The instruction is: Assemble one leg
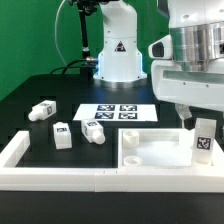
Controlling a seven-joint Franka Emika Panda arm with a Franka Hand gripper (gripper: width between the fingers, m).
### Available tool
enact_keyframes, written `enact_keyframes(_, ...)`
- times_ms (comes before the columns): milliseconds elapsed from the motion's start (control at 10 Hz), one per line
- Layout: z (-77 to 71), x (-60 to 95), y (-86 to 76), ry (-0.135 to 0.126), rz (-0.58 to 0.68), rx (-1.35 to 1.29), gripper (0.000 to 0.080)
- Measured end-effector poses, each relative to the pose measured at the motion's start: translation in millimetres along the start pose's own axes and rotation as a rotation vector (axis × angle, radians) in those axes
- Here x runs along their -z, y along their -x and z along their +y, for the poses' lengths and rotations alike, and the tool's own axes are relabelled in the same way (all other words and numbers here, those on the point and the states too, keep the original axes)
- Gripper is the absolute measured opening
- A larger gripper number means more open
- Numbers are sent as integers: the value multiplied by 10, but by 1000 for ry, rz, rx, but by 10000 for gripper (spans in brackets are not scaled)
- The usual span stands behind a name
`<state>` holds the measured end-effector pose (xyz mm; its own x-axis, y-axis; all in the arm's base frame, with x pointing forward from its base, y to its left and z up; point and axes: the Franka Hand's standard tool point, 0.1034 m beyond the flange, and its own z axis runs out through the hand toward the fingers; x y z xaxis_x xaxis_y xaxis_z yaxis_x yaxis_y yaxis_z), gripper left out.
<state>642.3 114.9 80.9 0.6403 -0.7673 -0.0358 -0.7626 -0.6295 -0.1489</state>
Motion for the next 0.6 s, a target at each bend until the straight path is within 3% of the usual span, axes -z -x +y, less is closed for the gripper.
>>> enact_keyframes(100,-1,-9,19,1,-2,94,637)
enact_keyframes(300,10,-10,3,2,-1,212,646)
enact_keyframes(500,-35,-62,24,58,37,480,649)
enact_keyframes(600,-31,-61,18,49,31,416,630)
